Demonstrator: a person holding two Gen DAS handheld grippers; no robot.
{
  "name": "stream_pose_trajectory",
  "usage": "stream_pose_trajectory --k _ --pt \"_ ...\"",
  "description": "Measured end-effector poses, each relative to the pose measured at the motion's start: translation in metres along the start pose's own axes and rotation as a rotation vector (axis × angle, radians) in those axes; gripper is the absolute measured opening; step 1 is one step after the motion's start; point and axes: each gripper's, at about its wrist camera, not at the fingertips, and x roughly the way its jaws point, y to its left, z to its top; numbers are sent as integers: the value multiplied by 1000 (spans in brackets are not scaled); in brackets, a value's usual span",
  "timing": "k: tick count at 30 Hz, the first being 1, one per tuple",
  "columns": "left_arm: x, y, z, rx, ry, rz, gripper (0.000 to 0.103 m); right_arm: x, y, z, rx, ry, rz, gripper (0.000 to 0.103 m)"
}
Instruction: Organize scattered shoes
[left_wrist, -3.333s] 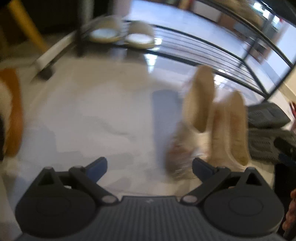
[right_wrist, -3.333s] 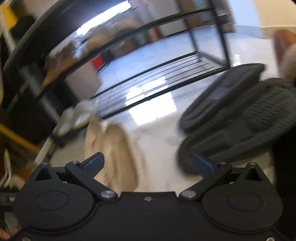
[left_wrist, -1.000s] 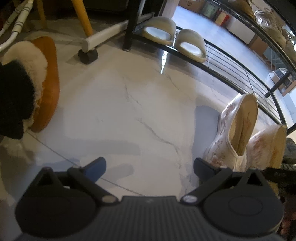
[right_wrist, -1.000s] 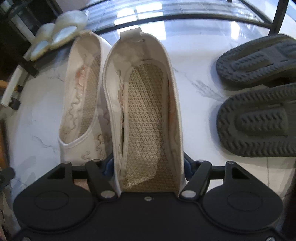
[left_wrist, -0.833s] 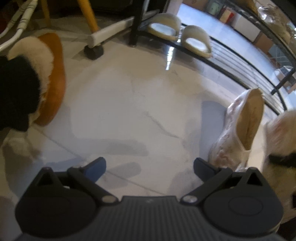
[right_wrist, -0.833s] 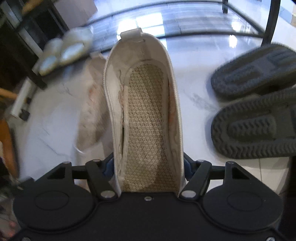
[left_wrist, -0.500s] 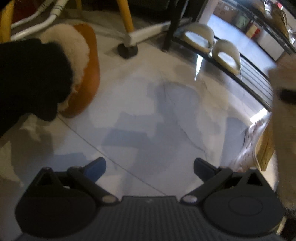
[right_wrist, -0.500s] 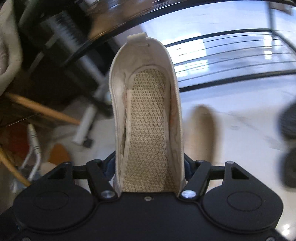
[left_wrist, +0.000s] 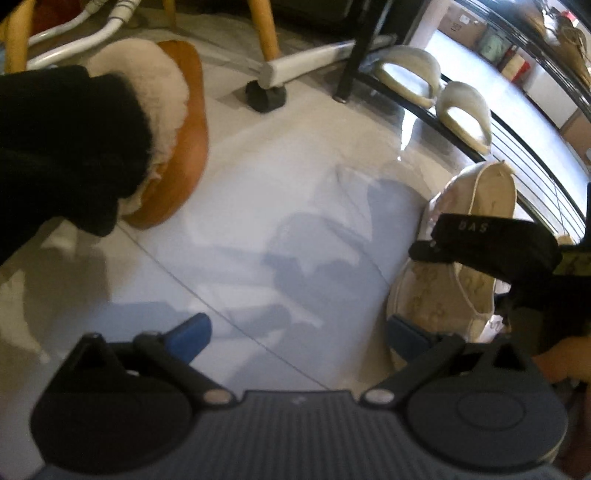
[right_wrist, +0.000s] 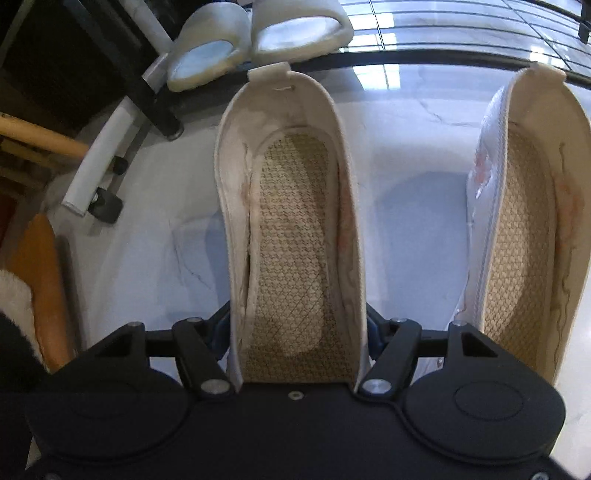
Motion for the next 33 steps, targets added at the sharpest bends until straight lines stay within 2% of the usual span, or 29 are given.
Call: stream_pose_trajectory --k 4,10,13,17,22,25,28,33 --pt "-1 -4 -2 22 -2 -12 101 -12 -6 -15 -41 4 -36 68" --pt "-1 -3 -3 28 -5 -9 101 -23 -32 -22 -10 -24 -50 68" --pt "-1 -3 -4 29 0 -9 101 -30 -46 -25 18 -27 -47 73" --pt "-2 -5 -5 45 -7 -16 101 -58 -57 -31 31 -18 88 83" --pt "0 -8 -7 66 -10 -15 101 -104 -69 -33 16 -103 189 82" --pt "1 -9 -7 72 -5 -12 101 -131 -76 -30 -65 -194 168 82" --pt "3 -9 -8 77 0 -10 101 -138 -87 -29 -143 -217 85 82" --pt "6 -13 -10 98 3 -8 101 -130 -143 -39 6 -217 -10 82"
